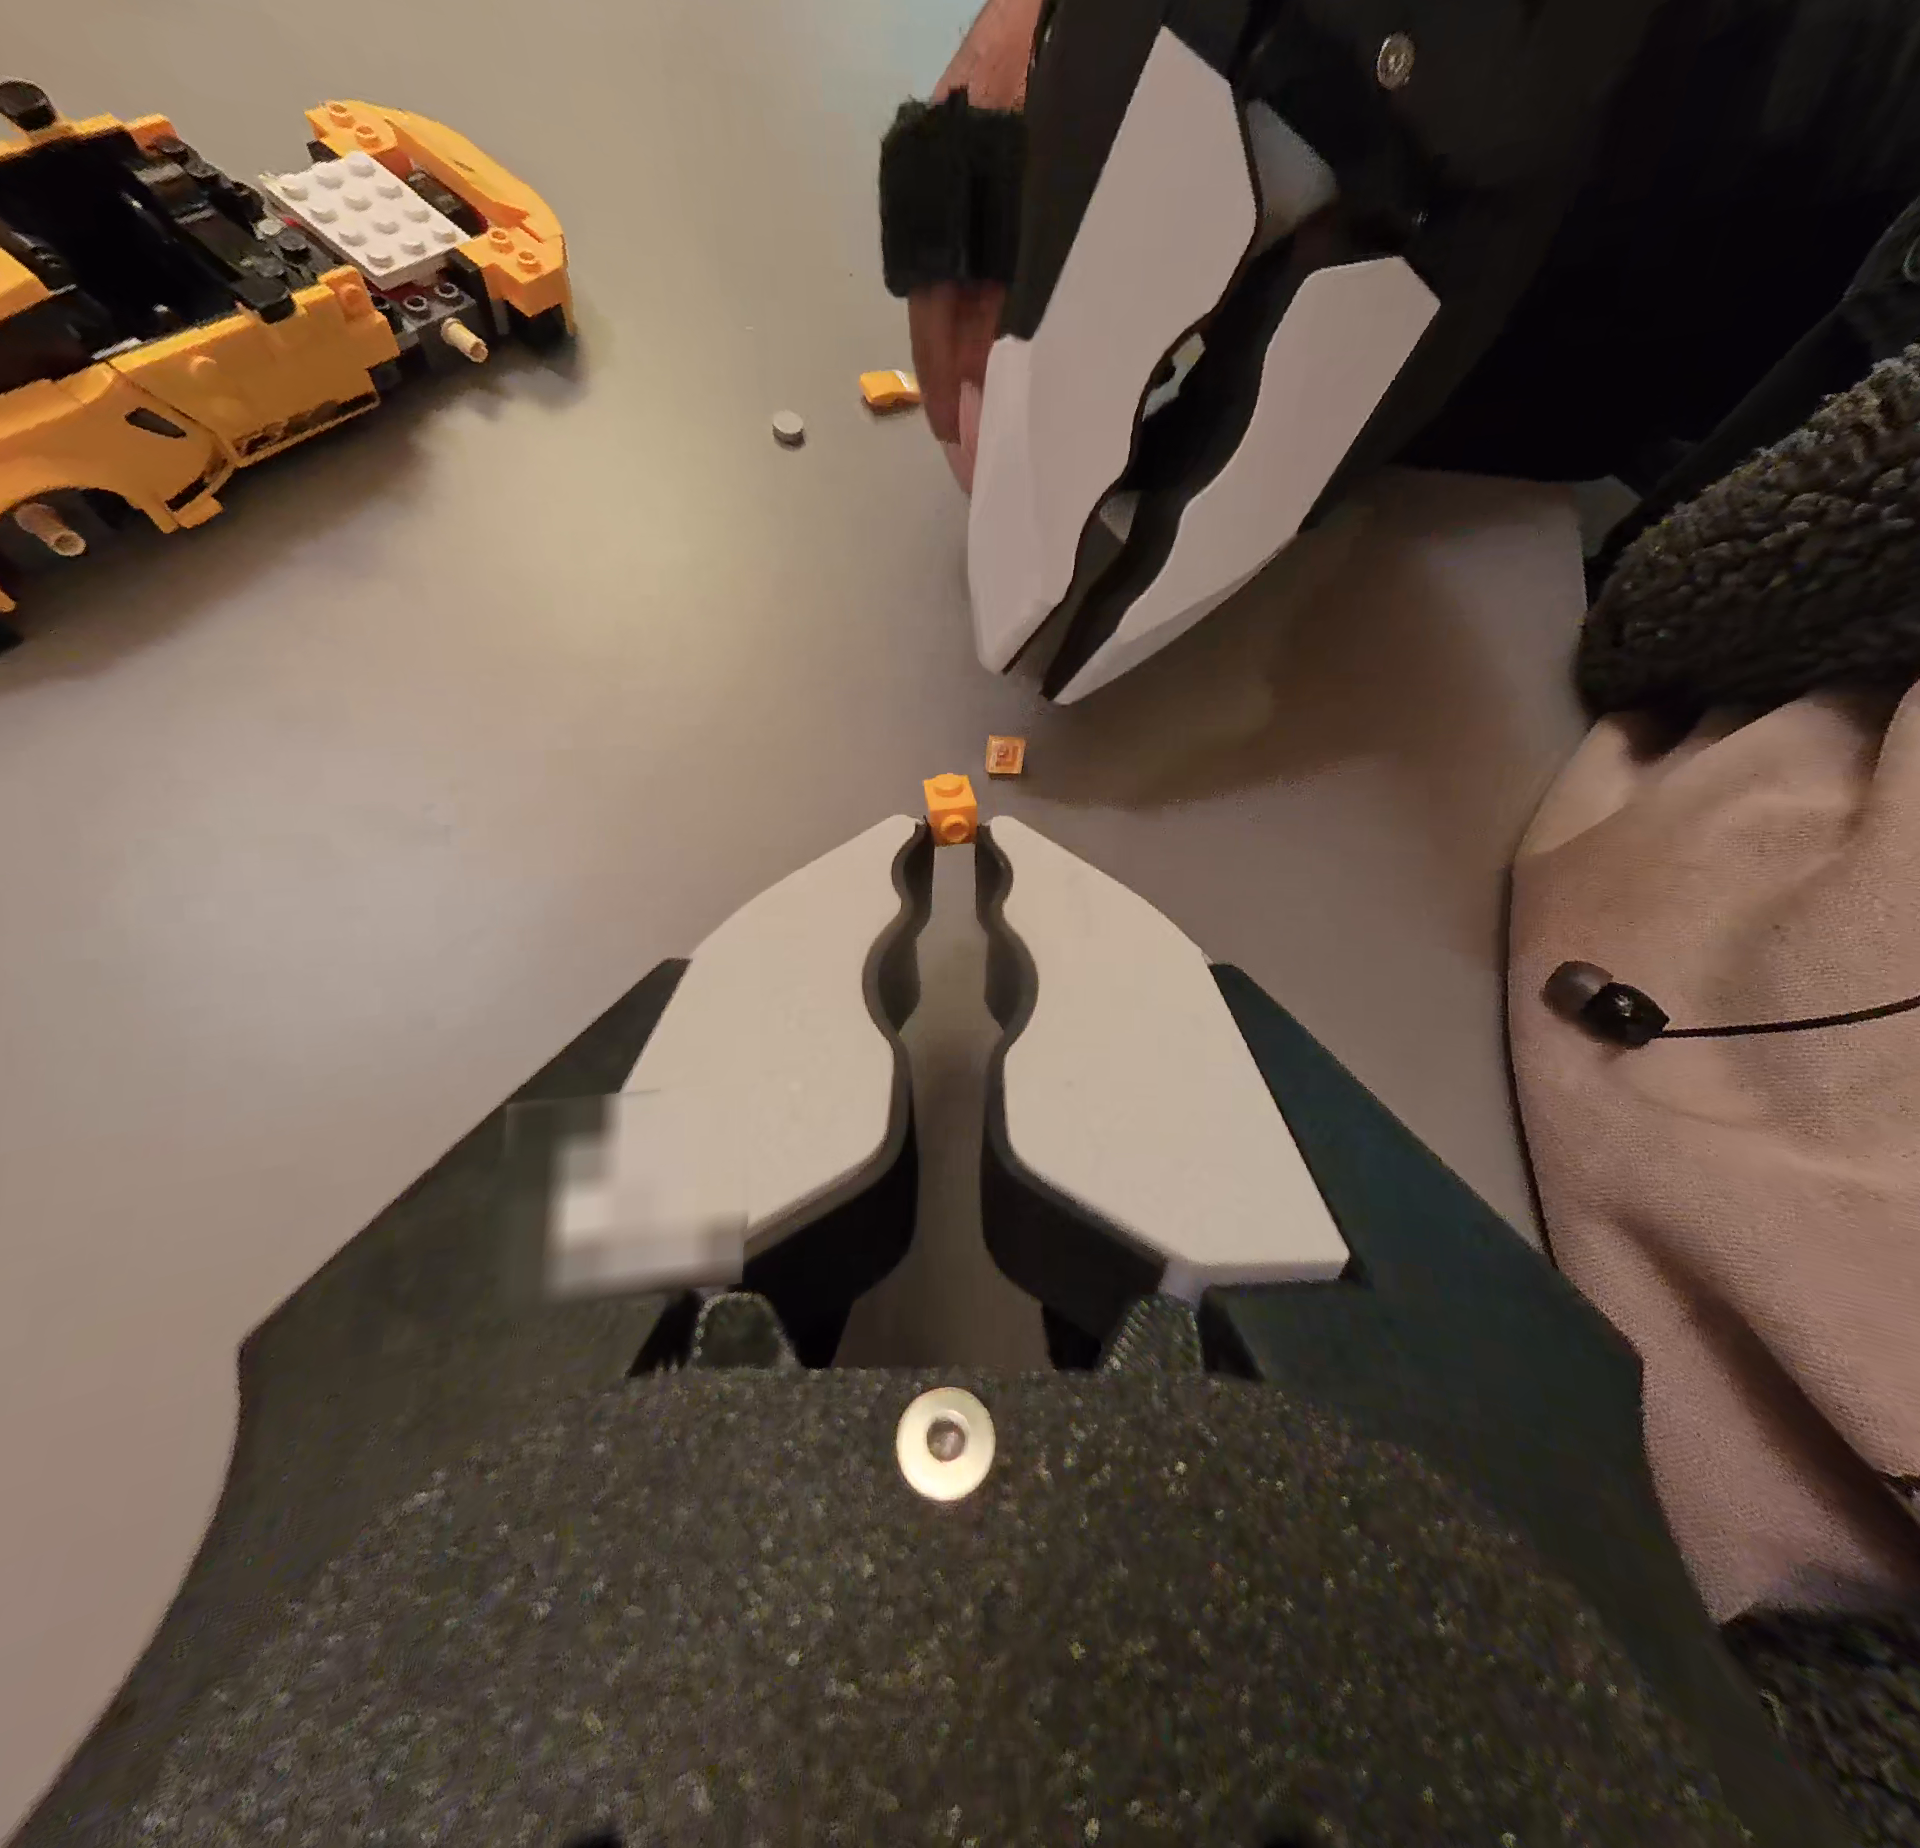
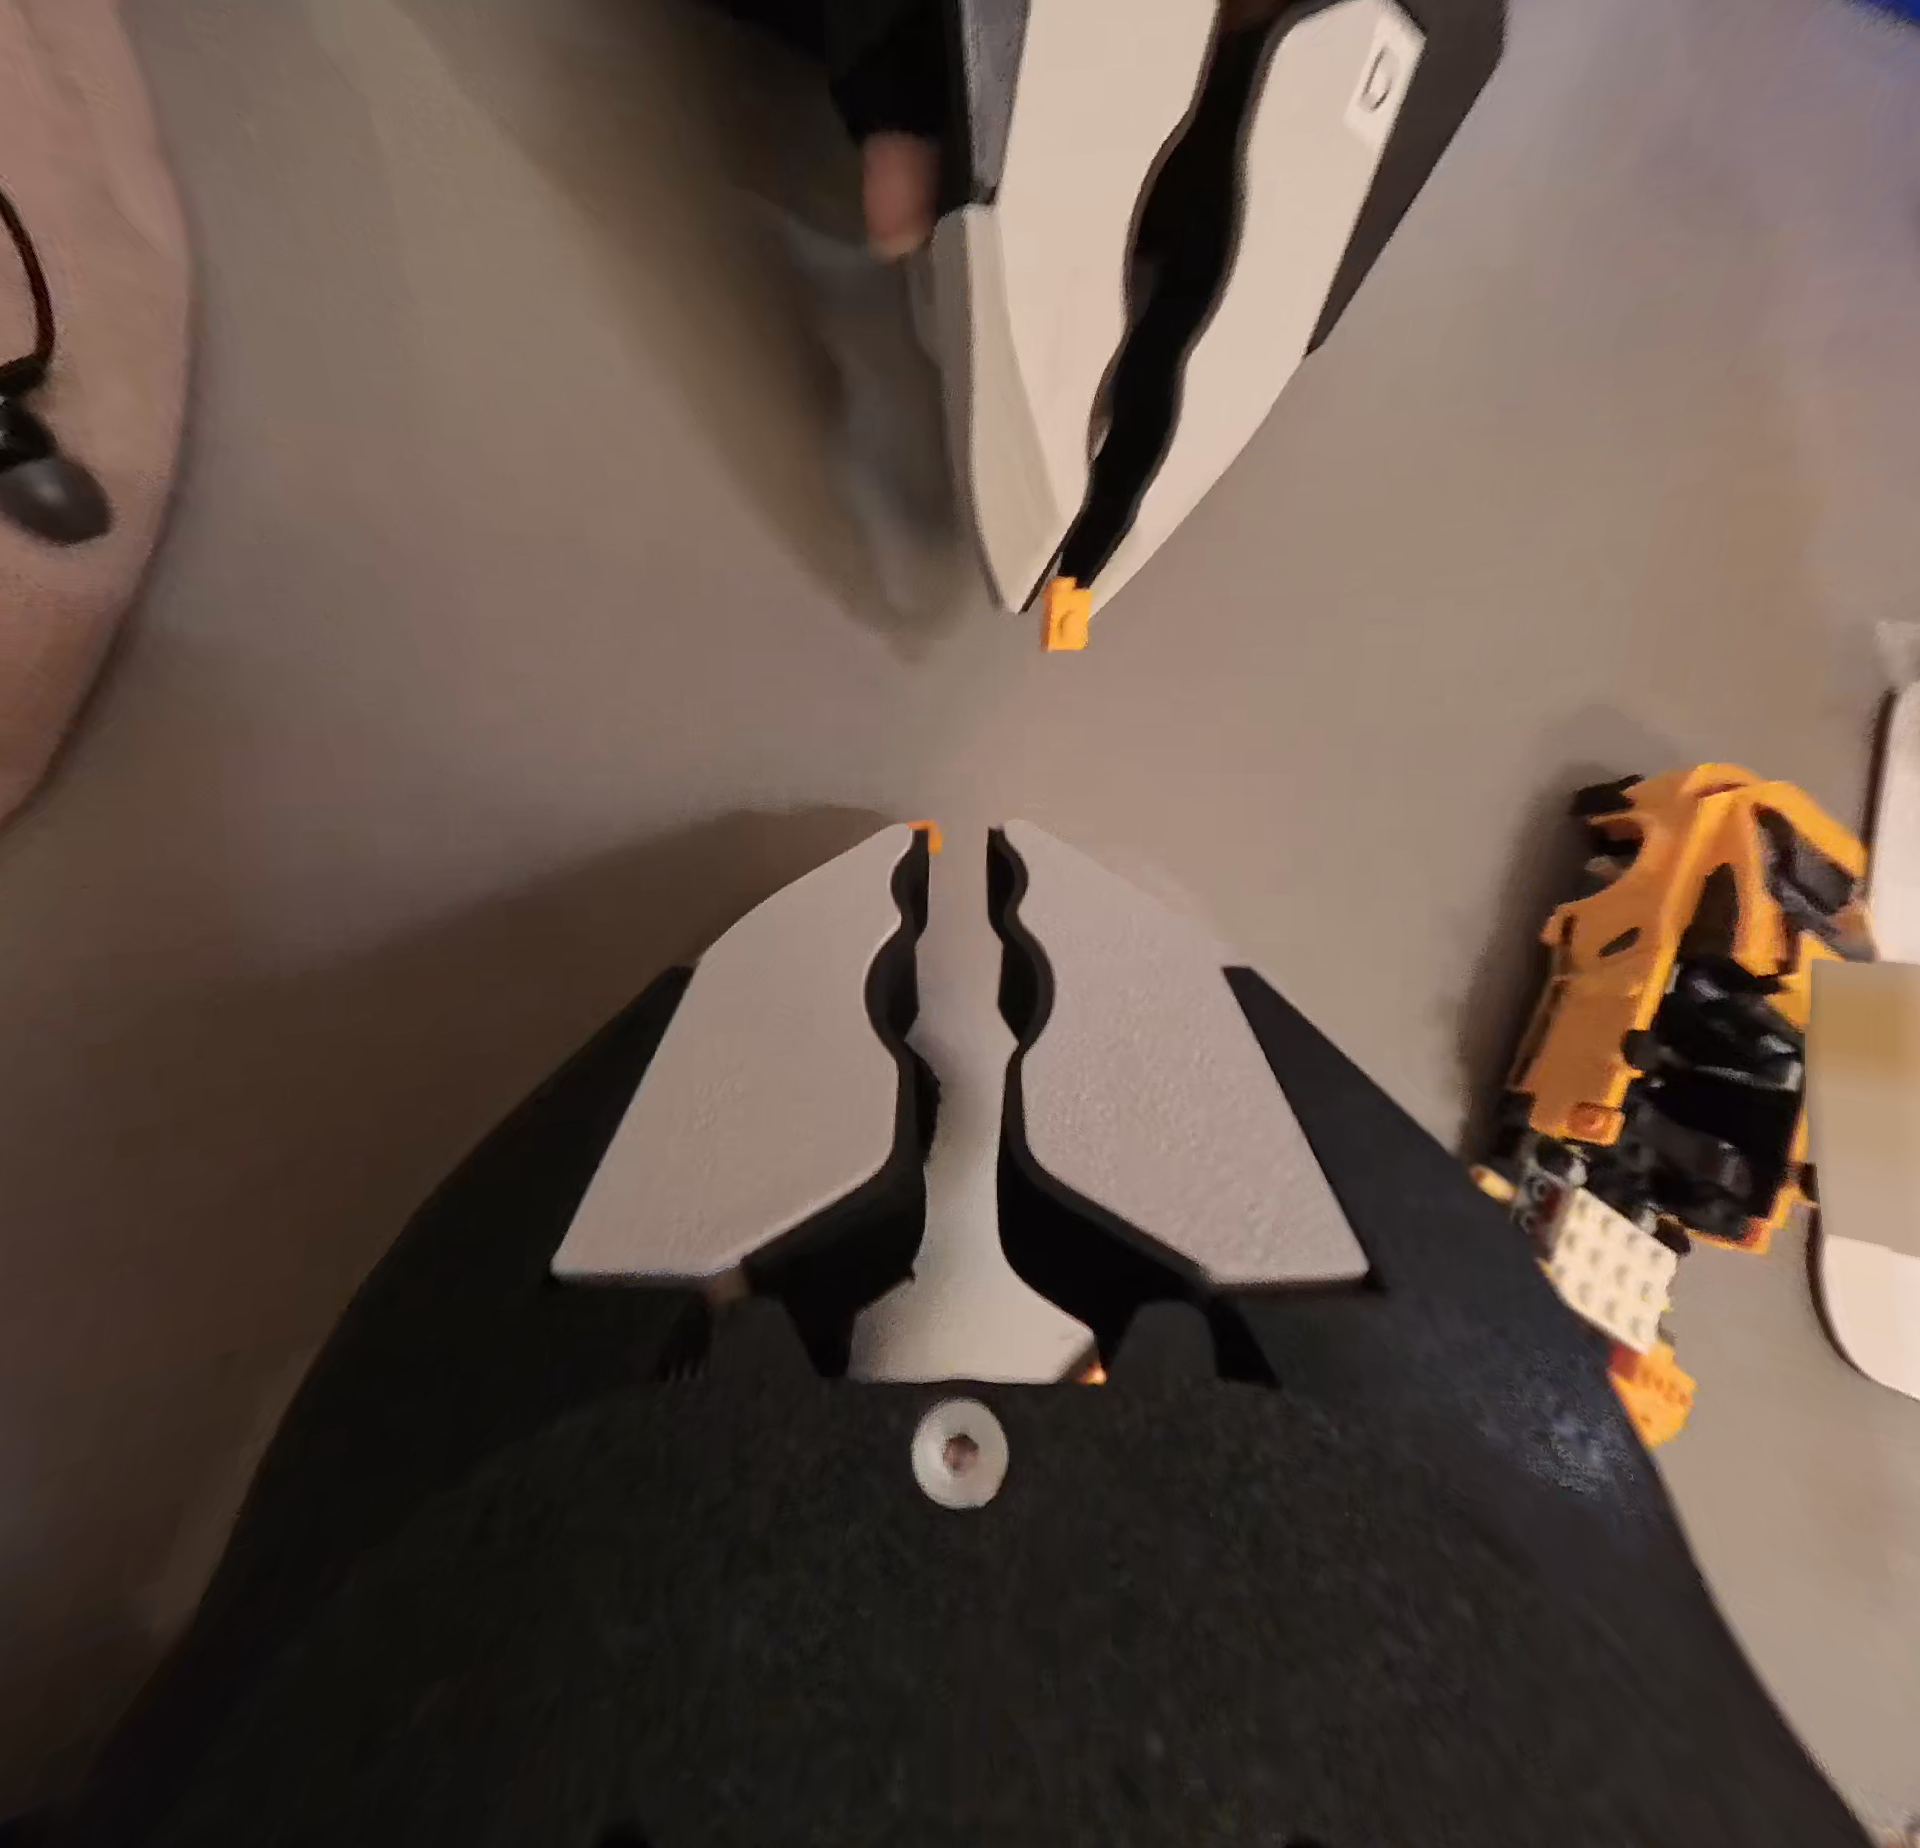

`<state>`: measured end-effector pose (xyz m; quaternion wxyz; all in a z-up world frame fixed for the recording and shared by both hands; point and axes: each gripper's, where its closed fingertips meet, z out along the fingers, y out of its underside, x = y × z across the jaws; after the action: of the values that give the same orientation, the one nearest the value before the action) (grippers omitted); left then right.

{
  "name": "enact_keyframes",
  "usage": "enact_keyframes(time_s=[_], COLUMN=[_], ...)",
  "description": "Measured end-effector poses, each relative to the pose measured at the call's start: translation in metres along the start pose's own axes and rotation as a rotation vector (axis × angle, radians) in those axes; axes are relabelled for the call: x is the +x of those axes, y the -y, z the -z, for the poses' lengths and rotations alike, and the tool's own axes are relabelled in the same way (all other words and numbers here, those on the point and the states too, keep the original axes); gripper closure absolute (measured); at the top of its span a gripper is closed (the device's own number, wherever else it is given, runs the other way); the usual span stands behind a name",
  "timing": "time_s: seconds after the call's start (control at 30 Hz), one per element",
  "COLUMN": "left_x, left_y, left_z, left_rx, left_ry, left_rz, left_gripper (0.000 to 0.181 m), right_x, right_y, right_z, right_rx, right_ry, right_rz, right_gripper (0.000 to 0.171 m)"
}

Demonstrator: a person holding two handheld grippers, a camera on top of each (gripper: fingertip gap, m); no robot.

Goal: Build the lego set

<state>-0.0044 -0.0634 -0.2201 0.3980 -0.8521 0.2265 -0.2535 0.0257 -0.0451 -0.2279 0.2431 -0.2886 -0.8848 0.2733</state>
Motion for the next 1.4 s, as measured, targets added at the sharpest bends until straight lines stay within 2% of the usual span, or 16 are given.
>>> enact_keyframes(time_s=[0.27, 0.43, 0.93, 1.13, 1.33, 1.4], left_x=[0.000, -0.001, -0.018, -0.016, -0.009, -0.005], left_y=[-0.001, -0.002, 0.006, 0.005, 0.014, 0.019], left_z=[-0.001, -0.002, 0.018, 0.018, 0.019, 0.021], left_rx=[-0.009, -0.015, 0.027, 0.028, 0.100, 0.133], left_ry=[0.002, 0.005, 0.098, 0.080, -0.023, -0.061], left_rz=[-0.011, -0.013, -0.001, 0.033, 0.149, 0.178], left_gripper=[0.174, 0.174, 0.174, 0.174, 0.174, 0.174], right_x=[-0.007, -0.007, -0.001, 0.027, 0.038, 0.041], right_y=[-0.020, -0.012, 0.014, 0.035, 0.051, 0.051], right_z=[-0.010, -0.019, -0.035, -0.013, -0.012, -0.012], right_rx=[-0.093, -0.062, -0.066, 0.092, 0.112, 0.097], right_ry=[0.059, 0.068, 0.101, -0.025, -0.245, -0.289], right_rz=[-0.065, -0.085, -0.010, -0.072, 0.146, 0.197], right_gripper=[0.161, 0.171, 0.170, 0.160, 0.157, 0.164])
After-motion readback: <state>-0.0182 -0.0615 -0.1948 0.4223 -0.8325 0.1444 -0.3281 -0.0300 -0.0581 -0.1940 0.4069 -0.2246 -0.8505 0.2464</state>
